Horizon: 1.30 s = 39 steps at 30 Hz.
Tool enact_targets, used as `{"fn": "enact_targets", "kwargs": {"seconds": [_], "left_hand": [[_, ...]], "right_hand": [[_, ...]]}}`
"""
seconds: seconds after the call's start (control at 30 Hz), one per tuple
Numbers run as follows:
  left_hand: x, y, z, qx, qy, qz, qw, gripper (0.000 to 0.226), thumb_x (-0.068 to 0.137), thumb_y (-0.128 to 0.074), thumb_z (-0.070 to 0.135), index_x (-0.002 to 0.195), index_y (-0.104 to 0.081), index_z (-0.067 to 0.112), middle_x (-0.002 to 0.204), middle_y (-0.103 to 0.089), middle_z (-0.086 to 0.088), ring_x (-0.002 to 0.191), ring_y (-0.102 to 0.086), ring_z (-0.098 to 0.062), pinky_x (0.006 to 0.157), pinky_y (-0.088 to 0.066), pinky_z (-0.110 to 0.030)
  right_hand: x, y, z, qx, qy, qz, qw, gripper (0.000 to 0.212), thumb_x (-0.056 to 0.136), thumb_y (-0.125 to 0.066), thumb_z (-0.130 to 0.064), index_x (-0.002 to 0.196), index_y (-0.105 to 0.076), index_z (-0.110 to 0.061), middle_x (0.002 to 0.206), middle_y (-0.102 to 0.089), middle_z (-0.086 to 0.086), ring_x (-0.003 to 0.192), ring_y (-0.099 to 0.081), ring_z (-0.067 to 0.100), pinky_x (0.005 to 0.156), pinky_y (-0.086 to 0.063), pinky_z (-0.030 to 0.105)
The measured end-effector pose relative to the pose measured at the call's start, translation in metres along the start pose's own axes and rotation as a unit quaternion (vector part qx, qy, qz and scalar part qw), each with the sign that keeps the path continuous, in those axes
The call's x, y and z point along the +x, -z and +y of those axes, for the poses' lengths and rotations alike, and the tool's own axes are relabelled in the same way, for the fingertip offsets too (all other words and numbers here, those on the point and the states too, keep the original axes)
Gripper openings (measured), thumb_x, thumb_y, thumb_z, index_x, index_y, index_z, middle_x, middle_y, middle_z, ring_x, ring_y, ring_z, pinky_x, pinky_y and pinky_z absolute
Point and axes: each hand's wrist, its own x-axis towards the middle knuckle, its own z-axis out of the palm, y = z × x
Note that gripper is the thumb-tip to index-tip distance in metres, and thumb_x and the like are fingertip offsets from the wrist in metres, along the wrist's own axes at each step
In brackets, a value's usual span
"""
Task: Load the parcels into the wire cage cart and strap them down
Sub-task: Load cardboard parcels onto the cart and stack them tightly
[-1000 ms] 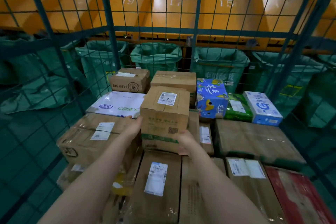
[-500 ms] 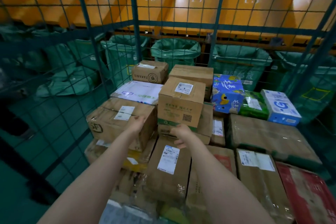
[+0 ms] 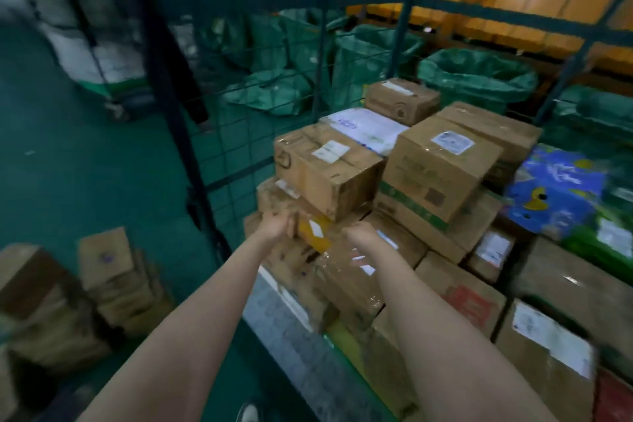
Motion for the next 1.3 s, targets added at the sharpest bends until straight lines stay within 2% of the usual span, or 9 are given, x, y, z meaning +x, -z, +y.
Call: {"fn": "enact_targets", "kwargs": {"seconds": [0.1, 0.17, 0.23, 0.37, 0.63, 0.87, 1.1, 1.2, 1.3], "left_hand": [[-0.016, 0.041, -0.024, -0.005, 0.036, 0.057, 0.998, 0.035, 0.098, -0.041, 0.034, 0.121, -0.047, 0.008, 0.116, -0.051, -0.007, 0.101, -0.053, -0.022, 0.077, -0.043, -0.028], [-0.024, 0.066, -0.038, -0.009, 0.042, 0.1, 0.994, 0.022, 0.099, -0.038, 0.03, 0.1, -0.049, 0.011, 0.093, -0.045, -0.006, 0.08, -0.047, -0.02, 0.062, -0.032, -0.028], [-0.035, 0.095, -0.052, -0.021, 0.059, 0.13, 0.989, 0.027, 0.098, -0.037, 0.026, 0.074, -0.04, 0.016, 0.073, -0.035, -0.004, 0.063, -0.036, -0.018, 0.057, -0.025, -0.031], [-0.055, 0.161, -0.097, -0.062, 0.088, 0.186, 0.977, 0.041, 0.092, -0.044, 0.036, 0.119, -0.045, 0.005, 0.103, -0.047, -0.006, 0.095, -0.046, -0.021, 0.086, -0.037, -0.034], [-0.088, 0.28, -0.182, -0.084, 0.171, 0.25, 0.949, 0.051, 0.098, -0.037, 0.037, 0.137, -0.038, 0.005, 0.135, -0.047, -0.011, 0.12, -0.048, -0.035, 0.096, -0.039, -0.034], [-0.109, 0.369, -0.247, -0.093, 0.231, 0.28, 0.927, 0.056, 0.098, -0.038, 0.04, 0.144, -0.028, 0.01, 0.142, -0.041, -0.013, 0.127, -0.042, -0.032, 0.098, -0.035, -0.04], [-0.121, 0.427, -0.332, -0.108, 0.286, 0.291, 0.907, 0.049, 0.099, -0.04, 0.032, 0.139, -0.032, 0.006, 0.132, -0.045, -0.015, 0.121, -0.045, -0.034, 0.095, -0.036, -0.038], [-0.117, 0.445, -0.373, -0.124, 0.31, 0.305, 0.892, 0.025, 0.098, -0.042, 0.024, 0.112, -0.048, 0.005, 0.088, -0.049, -0.011, 0.092, -0.055, -0.027, 0.079, -0.042, -0.035], [-0.103, 0.457, -0.412, -0.119, 0.337, 0.323, 0.876, 0.021, 0.097, -0.042, 0.02, 0.078, -0.043, 0.013, 0.075, -0.041, -0.004, 0.082, -0.047, -0.021, 0.075, -0.035, -0.032]], "right_hand": [[-0.008, -0.044, -0.011, -0.032, 0.016, -0.059, 0.998, 0.033, 0.096, -0.045, -0.018, 0.128, -0.045, -0.007, 0.104, -0.055, 0.012, 0.087, -0.06, 0.029, 0.061, -0.047, 0.033], [-0.01, -0.073, -0.017, -0.059, 0.026, -0.088, 0.994, 0.039, 0.097, -0.043, -0.018, 0.135, -0.039, -0.011, 0.122, -0.054, 0.014, 0.102, -0.06, 0.032, 0.074, -0.051, 0.038], [-0.014, -0.106, -0.021, -0.084, 0.04, -0.113, 0.989, 0.029, 0.097, -0.042, -0.018, 0.124, -0.044, -0.01, 0.115, -0.054, 0.014, 0.086, -0.059, 0.027, 0.08, -0.052, 0.038], [-0.03, -0.178, -0.025, -0.137, 0.051, -0.176, 0.973, 0.015, 0.095, -0.046, -0.015, 0.109, -0.042, -0.01, 0.101, -0.046, 0.009, 0.075, -0.054, 0.021, 0.074, -0.047, 0.034], [-0.066, -0.311, -0.039, -0.185, 0.052, -0.261, 0.946, 0.05, 0.096, -0.046, -0.015, 0.143, -0.03, -0.012, 0.142, -0.038, 0.009, 0.095, -0.056, 0.025, 0.085, -0.049, 0.038], [-0.095, -0.421, -0.03, -0.24, 0.058, -0.311, 0.918, 0.05, 0.097, -0.044, -0.015, 0.144, -0.03, -0.012, 0.143, -0.038, 0.007, 0.103, -0.056, 0.025, 0.09, -0.05, 0.038], [-0.097, -0.508, -0.002, -0.282, 0.019, -0.333, 0.9, 0.051, 0.097, -0.043, -0.014, 0.145, -0.028, -0.013, 0.143, -0.038, 0.006, 0.11, -0.057, 0.026, 0.091, -0.049, 0.038], [-0.089, -0.55, 0.015, -0.312, 0.003, -0.346, 0.885, 0.05, 0.096, -0.043, -0.015, 0.144, -0.029, -0.012, 0.14, -0.04, 0.006, 0.109, -0.057, 0.025, 0.092, -0.05, 0.038], [-0.072, -0.588, 0.026, -0.338, -0.004, -0.352, 0.873, 0.043, 0.096, -0.043, -0.014, 0.138, -0.036, -0.011, 0.137, -0.043, 0.008, 0.11, -0.057, 0.027, 0.095, -0.049, 0.042]]}}
